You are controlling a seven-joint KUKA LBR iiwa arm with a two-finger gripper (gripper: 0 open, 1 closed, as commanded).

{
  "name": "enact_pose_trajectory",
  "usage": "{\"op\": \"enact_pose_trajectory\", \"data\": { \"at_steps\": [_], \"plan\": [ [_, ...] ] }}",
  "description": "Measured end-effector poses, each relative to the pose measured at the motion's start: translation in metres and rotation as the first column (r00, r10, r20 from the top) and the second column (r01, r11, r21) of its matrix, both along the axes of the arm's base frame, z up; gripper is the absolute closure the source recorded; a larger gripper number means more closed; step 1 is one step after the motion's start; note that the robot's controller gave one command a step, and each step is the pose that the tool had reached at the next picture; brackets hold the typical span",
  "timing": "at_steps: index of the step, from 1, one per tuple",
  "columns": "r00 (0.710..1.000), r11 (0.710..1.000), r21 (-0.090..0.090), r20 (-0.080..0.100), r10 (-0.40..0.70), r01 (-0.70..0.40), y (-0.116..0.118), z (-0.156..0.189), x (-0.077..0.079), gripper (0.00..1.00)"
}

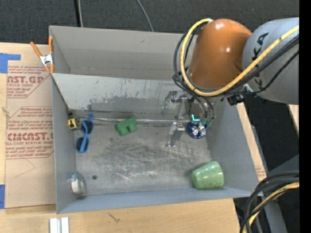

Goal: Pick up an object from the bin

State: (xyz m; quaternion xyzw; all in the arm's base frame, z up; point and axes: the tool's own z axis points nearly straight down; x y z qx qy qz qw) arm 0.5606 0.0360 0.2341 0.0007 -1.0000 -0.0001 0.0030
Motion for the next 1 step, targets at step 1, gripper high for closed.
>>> {"op": "enact_pose_trajectory", "data": {
  "at_steps": [1],
  "plan": [
    [0.991, 0.991, 0.001, -0.003, 0.136, -0.136, -0.0001, -0.0597, -0.0704, 0.00]
  ]
}}
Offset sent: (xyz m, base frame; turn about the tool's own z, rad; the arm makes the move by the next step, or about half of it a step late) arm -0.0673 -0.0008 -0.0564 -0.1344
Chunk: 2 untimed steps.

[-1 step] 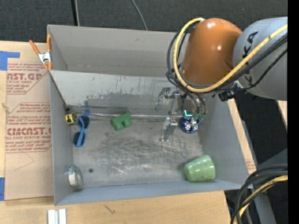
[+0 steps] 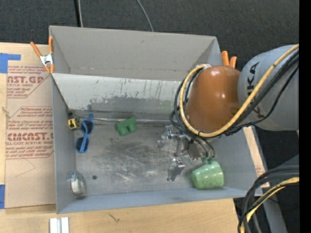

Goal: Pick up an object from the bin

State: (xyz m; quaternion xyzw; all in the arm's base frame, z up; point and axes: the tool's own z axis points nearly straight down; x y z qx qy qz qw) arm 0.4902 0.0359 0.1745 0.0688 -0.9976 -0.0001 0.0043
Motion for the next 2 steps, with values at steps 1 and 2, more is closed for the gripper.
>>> {"op": "enact_pose_trajectory", "data": {
  "at_steps": [1, 2],
  "plan": [
    [1.000, 1.000, -0.003, 0.010, 0.018, -0.018, -0.095, -0.006, 0.012, 0.00],
    [0.963, 0.963, 0.001, 0.006, 0.271, -0.271, -0.153, -0.046, -0.005, 0.00]
  ]
}}
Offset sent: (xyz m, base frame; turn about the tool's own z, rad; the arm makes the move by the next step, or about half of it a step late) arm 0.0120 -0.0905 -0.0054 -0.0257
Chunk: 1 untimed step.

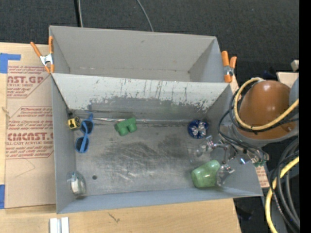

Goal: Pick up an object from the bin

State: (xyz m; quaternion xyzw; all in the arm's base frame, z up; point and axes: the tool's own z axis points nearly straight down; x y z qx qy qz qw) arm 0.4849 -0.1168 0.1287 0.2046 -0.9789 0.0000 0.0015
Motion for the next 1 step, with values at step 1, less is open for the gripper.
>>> {"op": "enact_pose_trajectory", "data": {
  "at_steps": [1],
  "plan": [
    [0.998, 0.999, 0.001, 0.009, -0.054, 0.054, 0.0001, -0.0469, 0.0066, 0.00]
  ]
}}
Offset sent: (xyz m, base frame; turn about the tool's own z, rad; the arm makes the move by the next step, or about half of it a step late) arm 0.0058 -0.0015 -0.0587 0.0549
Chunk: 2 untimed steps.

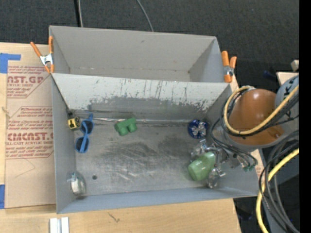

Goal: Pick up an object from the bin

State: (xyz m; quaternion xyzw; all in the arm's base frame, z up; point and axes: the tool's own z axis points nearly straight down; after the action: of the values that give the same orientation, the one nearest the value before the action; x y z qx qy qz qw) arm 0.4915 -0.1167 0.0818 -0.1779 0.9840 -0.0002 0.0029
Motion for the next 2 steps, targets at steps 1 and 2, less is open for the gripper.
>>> {"op": "enact_pose_trajectory", "data": {
  "at_steps": [1, 2],
  "plan": [
    [1.000, 1.000, 0.000, -0.006, 0.000, 0.000, 0.000, -0.001, -0.001, 1.00],
    [0.999, 0.999, -0.002, 0.003, 0.040, -0.040, -0.004, 0.110, 0.001, 1.00]
  ]
}}
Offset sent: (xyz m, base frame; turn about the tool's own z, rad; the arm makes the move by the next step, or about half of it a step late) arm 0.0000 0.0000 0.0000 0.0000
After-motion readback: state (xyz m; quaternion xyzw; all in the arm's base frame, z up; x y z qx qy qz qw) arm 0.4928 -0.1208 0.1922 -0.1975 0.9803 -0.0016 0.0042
